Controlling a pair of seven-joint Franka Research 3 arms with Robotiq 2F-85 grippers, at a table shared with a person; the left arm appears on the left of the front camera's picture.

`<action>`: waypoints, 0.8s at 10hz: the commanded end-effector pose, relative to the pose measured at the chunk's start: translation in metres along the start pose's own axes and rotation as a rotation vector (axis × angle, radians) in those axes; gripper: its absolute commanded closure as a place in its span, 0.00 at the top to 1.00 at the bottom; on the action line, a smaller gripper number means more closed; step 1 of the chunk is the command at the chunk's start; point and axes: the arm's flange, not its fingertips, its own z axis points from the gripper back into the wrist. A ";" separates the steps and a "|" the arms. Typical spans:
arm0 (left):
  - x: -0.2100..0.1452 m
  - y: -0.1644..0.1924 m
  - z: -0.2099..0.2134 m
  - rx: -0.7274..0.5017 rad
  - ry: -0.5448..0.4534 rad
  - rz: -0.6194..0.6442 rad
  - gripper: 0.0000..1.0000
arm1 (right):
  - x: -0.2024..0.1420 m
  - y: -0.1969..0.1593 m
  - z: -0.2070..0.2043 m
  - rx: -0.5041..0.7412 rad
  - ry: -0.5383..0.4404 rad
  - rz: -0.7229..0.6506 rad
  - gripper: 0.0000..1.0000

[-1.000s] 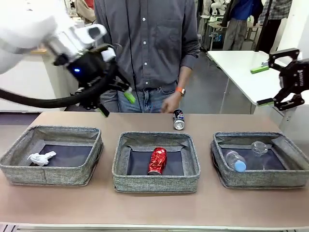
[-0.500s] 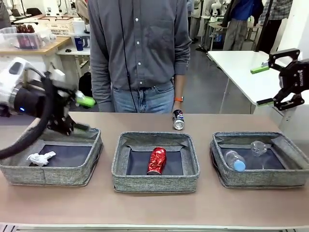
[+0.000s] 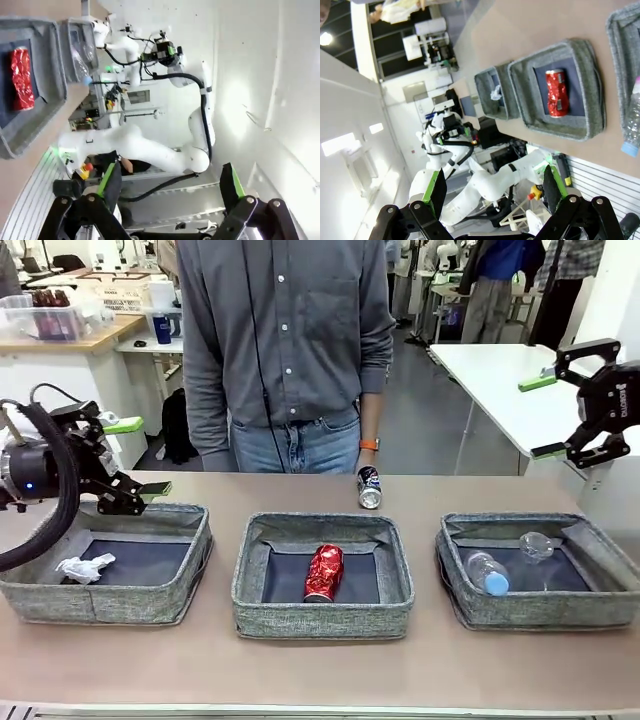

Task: Sort the waste into the appropriate baskets.
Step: Place the picked waste into the Fabric basket indicated by the person.

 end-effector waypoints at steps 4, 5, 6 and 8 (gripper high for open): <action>0.002 -0.018 -0.003 0.051 -0.052 -0.046 1.00 | 0.000 0.002 0.003 -0.006 0.013 0.005 1.00; 0.002 -0.018 -0.003 0.051 -0.052 -0.046 1.00 | 0.000 0.002 0.003 -0.006 0.013 0.005 1.00; 0.002 -0.018 -0.003 0.051 -0.052 -0.046 1.00 | 0.000 0.002 0.003 -0.006 0.013 0.005 1.00; 0.002 -0.018 -0.003 0.051 -0.052 -0.046 1.00 | 0.000 0.002 0.003 -0.006 0.013 0.005 1.00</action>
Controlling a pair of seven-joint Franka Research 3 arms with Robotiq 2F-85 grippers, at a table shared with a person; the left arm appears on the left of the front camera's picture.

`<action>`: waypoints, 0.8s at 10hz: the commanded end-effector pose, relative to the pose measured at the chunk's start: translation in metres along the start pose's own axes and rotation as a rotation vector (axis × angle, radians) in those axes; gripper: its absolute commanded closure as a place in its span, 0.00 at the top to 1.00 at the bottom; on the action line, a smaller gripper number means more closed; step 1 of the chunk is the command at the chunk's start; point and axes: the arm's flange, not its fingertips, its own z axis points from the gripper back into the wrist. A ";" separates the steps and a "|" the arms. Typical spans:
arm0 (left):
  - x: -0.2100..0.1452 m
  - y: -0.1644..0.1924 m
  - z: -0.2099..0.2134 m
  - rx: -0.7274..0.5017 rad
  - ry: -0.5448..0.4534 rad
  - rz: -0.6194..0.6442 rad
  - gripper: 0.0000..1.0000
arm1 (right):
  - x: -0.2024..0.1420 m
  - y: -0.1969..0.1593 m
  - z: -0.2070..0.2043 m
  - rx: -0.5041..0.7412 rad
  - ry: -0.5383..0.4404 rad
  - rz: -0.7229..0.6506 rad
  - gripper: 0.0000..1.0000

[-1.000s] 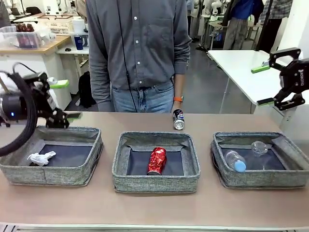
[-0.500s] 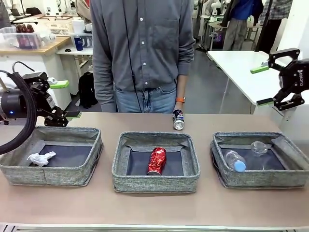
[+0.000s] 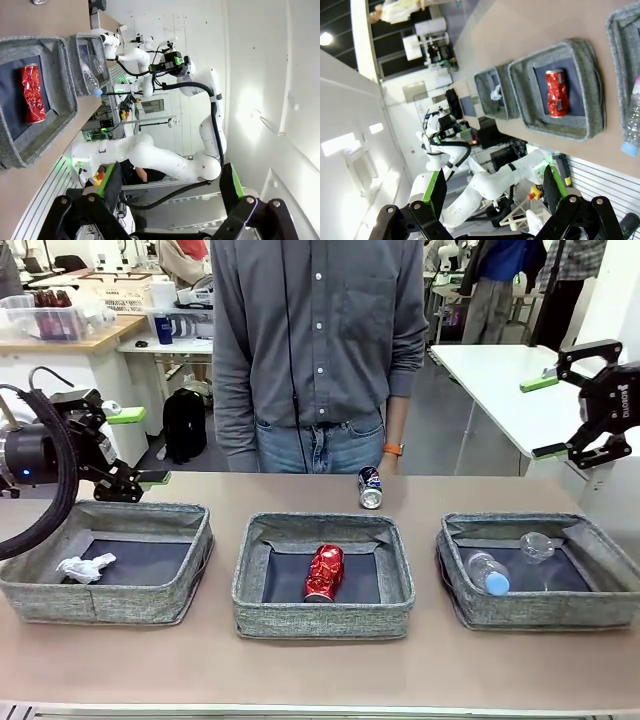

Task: Sort the waste into the appropriate baskets.
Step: Pick up the waste item pointed out by the person.

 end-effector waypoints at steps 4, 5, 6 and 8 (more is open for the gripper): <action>-0.002 -0.003 -0.003 -0.010 -0.018 0.010 1.00 | 0.000 0.002 0.003 -0.006 0.013 0.006 1.00; -0.002 -0.003 -0.003 -0.010 -0.018 0.010 1.00 | 0.000 0.002 0.003 -0.006 0.013 0.006 1.00; -0.002 -0.003 -0.003 -0.010 -0.018 0.010 1.00 | 0.000 0.002 0.003 -0.006 0.013 0.006 1.00; -0.002 -0.003 -0.003 -0.010 -0.018 0.010 1.00 | 0.000 0.002 0.003 -0.006 0.013 0.006 1.00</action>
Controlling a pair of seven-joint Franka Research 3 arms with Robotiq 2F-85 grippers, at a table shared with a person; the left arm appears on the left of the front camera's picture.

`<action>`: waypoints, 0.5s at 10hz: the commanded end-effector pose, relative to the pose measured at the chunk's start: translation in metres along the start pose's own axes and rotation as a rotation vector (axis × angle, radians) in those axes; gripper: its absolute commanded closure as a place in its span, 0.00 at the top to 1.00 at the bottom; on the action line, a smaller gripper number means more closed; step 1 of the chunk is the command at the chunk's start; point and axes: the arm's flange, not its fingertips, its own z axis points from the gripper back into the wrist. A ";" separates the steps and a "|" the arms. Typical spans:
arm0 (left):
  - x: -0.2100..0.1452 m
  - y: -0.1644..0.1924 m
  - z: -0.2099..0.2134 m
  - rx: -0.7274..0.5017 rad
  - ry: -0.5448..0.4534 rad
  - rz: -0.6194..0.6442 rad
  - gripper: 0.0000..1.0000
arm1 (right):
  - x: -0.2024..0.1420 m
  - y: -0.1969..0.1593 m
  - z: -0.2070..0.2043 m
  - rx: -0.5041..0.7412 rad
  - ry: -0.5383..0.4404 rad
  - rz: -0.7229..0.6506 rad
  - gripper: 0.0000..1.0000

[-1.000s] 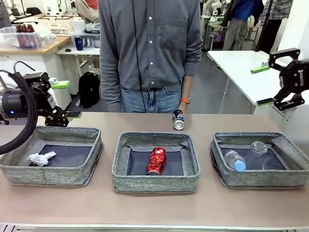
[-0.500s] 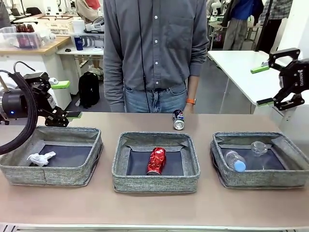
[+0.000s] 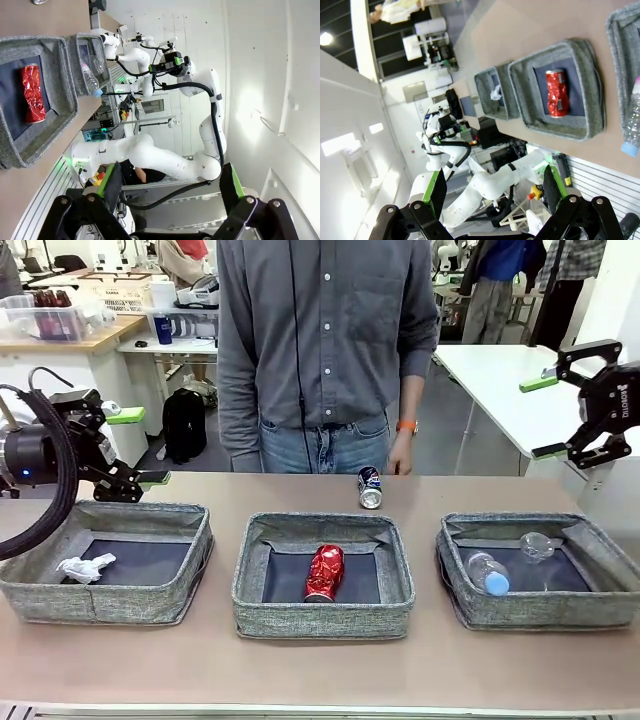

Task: Sort the waste into the appropriate baskets.
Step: Pick up the waste item pointed out by the person.

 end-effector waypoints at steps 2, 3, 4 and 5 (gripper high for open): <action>-0.002 -0.003 -0.003 -0.010 -0.017 0.009 1.00 | 0.000 0.002 0.003 -0.006 0.013 0.006 1.00; -0.002 -0.003 -0.003 -0.010 -0.017 0.009 1.00 | 0.000 0.002 0.003 -0.006 0.013 0.006 1.00; -0.002 -0.003 -0.003 -0.010 -0.017 0.009 1.00 | 0.000 0.002 0.003 -0.006 0.013 0.006 1.00; -0.002 -0.003 -0.003 -0.010 -0.017 0.009 1.00 | 0.000 0.002 0.003 -0.006 0.013 0.006 1.00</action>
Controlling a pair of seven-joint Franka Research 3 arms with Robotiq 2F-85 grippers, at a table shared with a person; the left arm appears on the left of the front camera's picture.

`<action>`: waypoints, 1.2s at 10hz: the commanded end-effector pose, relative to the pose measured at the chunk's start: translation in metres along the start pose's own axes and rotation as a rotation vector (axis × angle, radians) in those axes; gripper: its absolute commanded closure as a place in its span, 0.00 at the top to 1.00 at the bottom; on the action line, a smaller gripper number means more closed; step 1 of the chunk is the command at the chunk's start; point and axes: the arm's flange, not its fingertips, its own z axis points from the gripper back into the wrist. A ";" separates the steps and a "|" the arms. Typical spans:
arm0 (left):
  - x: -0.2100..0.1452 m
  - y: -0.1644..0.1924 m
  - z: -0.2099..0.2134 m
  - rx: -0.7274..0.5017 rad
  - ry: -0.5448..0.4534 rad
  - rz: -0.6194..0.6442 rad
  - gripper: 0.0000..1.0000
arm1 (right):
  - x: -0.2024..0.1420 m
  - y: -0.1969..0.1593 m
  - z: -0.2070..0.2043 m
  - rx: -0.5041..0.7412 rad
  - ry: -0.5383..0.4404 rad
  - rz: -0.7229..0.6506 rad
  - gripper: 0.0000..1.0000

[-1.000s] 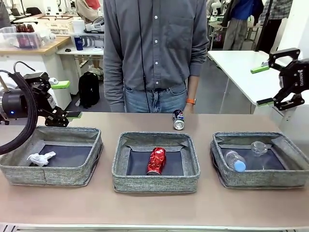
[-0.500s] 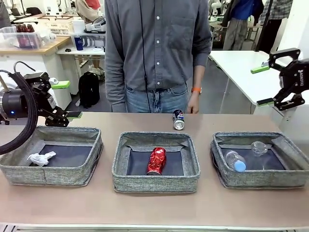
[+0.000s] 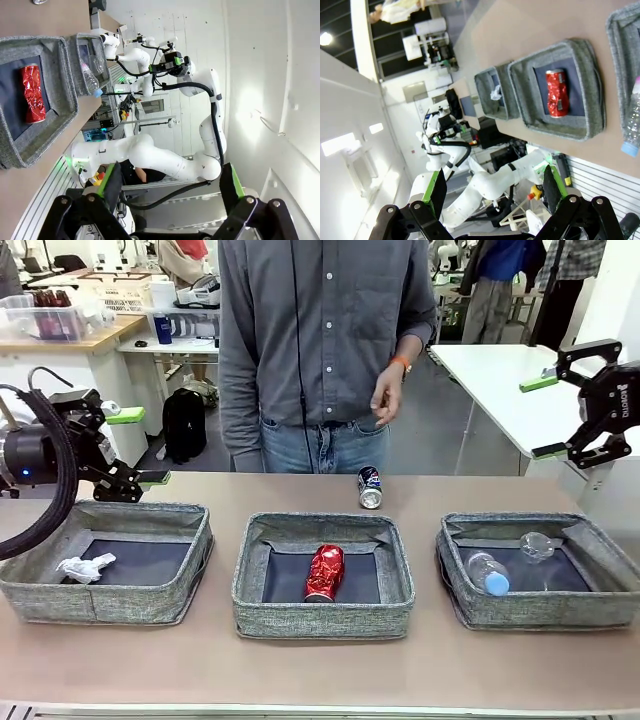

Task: Sort the waste into the appropriate baskets.
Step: Pick up the waste item pointed out by the person.

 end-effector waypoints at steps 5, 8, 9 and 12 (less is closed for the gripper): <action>-0.002 -0.003 -0.003 -0.010 -0.017 0.009 1.00 | 0.000 0.002 0.003 -0.006 0.013 0.006 1.00; -0.002 -0.003 -0.003 -0.010 -0.017 0.009 1.00 | 0.000 0.002 0.003 -0.006 0.013 0.006 1.00; -0.002 -0.003 -0.003 -0.010 -0.017 0.009 1.00 | 0.000 0.002 0.003 -0.006 0.013 0.006 1.00; -0.002 -0.003 -0.003 -0.010 -0.017 0.009 1.00 | 0.030 0.041 -0.057 -0.300 0.023 0.124 1.00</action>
